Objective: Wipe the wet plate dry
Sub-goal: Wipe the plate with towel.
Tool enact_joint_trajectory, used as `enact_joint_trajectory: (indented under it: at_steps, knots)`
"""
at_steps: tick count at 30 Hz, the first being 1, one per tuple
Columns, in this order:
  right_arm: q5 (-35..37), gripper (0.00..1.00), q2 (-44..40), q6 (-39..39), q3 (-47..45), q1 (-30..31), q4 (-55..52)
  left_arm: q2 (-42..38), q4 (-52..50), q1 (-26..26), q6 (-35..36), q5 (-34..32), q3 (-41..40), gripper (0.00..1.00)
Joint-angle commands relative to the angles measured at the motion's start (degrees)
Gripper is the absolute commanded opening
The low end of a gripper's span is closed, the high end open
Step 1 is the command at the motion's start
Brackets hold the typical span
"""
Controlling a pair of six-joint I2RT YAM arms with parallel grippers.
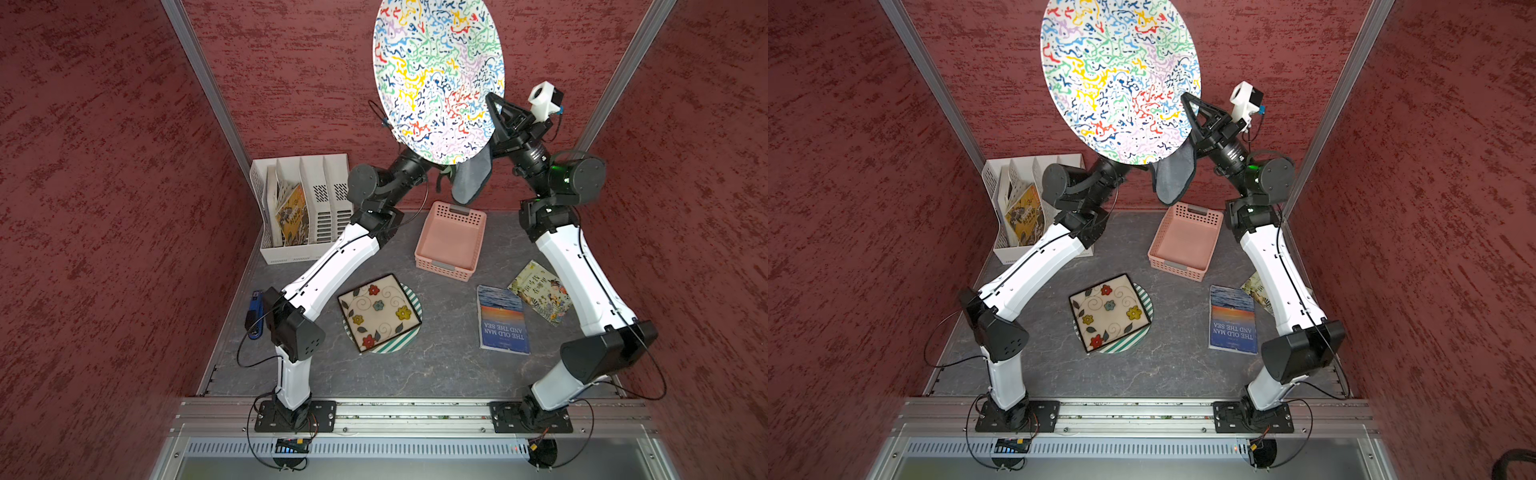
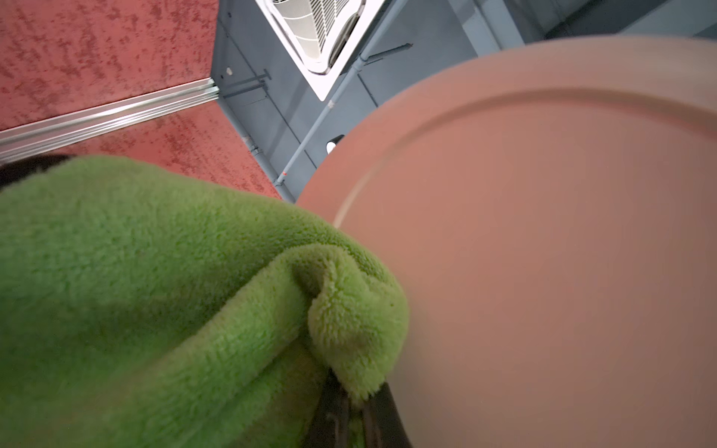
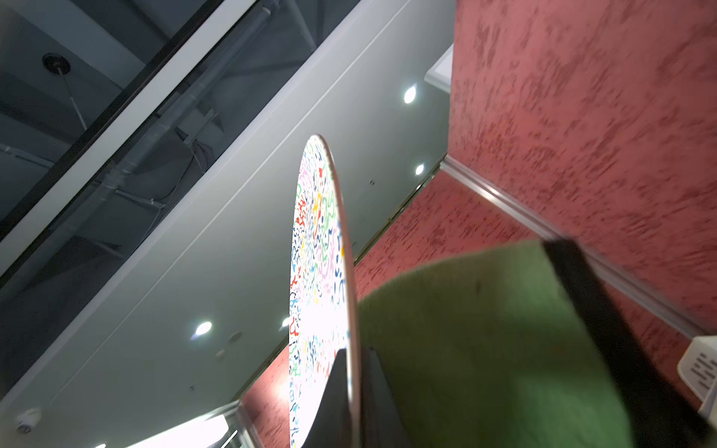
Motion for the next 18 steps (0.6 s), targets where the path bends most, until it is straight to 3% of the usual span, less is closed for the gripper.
enact_joint_trajectory:
  at_steps: [1, 4, 9, 14, 18]
  knots:
    - [5.27, 0.00, 1.21, -2.33, -0.12, -5.60, -7.08, -4.44, 4.81, -0.10, 0.37, 2.11, -2.04, 0.00]
    - [1.60, 0.00, -1.69, -3.51, -5.19, -7.63, -4.97, -6.80, 3.99, 2.42, 1.92, 2.00, -2.94, 0.00]
    - [-7.17, 0.00, -6.67, -3.42, -16.05, -5.76, 3.06, -7.04, 2.33, 7.67, 1.61, 1.84, -0.07, 0.00]
    - [-7.77, 0.00, -16.55, -5.13, -30.02, -0.99, 3.68, -1.47, 0.95, 10.49, -1.53, 2.48, 9.55, 0.00]
    - [-6.19, 0.00, -17.59, -9.19, -31.07, 4.36, -0.28, 1.62, -0.70, 8.64, -1.04, 3.35, 15.30, 0.00]
